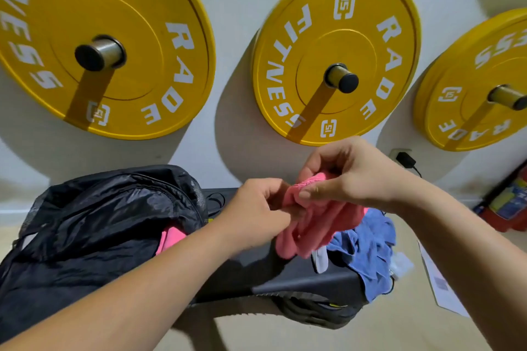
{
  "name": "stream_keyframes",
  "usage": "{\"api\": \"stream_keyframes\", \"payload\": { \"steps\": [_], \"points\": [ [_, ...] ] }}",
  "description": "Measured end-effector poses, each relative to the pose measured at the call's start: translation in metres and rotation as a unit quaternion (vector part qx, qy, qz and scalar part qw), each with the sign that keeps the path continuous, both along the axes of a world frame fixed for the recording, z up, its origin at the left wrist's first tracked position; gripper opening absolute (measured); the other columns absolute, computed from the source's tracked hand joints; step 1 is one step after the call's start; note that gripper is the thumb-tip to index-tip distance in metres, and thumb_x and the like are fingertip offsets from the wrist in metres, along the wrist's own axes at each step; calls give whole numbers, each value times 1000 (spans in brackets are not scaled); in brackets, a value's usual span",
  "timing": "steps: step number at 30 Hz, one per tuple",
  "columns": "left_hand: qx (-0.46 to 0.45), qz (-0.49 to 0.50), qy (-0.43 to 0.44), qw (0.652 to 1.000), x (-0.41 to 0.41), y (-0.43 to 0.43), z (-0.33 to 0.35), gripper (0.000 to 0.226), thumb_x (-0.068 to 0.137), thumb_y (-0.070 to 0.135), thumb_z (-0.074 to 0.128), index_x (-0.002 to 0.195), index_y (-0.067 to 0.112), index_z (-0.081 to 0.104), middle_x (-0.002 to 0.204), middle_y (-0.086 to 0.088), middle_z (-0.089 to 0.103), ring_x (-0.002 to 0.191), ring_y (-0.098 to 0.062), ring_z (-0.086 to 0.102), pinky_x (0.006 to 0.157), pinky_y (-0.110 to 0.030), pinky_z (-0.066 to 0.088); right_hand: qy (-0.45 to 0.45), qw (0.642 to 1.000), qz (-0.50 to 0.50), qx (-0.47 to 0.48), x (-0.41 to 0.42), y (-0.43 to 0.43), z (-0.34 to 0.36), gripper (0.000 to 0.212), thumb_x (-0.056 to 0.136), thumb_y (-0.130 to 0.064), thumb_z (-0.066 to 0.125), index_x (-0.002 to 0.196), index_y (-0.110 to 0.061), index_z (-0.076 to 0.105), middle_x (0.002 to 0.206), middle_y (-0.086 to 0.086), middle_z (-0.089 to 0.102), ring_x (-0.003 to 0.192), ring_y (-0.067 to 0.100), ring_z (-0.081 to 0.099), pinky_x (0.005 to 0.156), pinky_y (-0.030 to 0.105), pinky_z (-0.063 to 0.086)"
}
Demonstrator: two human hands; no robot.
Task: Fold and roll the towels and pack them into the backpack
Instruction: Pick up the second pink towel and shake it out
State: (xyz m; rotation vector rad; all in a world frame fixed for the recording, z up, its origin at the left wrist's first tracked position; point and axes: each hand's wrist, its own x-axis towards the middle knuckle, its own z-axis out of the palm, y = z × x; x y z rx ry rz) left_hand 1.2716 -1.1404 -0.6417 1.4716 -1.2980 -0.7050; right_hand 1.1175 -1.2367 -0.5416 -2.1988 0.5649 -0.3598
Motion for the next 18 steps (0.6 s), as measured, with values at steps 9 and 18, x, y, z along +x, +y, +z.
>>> {"api": "stream_keyframes", "payload": {
  "steps": [9, 18],
  "points": [
    [72, 2, 14, 997, 7, 46, 17, 19, 75, 4, 71, 83, 16, 60, 66, -14, 63, 52, -25, 57, 54, -41, 51, 117, 969, -37, -215, -18, 1, -22, 28, 87, -48, 74, 84, -20, 75, 73, -2, 70, 69, 13, 63, 62, 26, 50],
    [139, 39, -36, 989, 45, 39, -28, 11, 82, 18, 81, 80, 14, 71, 76, -11, 74, 65, -11, 66, 67, -28, 51, 164, 966, -120, -157, -30, -27, -109, 23, 89, -29, 71, 74, -19, 57, 64, -8, 55, 63, 10, 51, 56, 22, 35]
  ]
}}
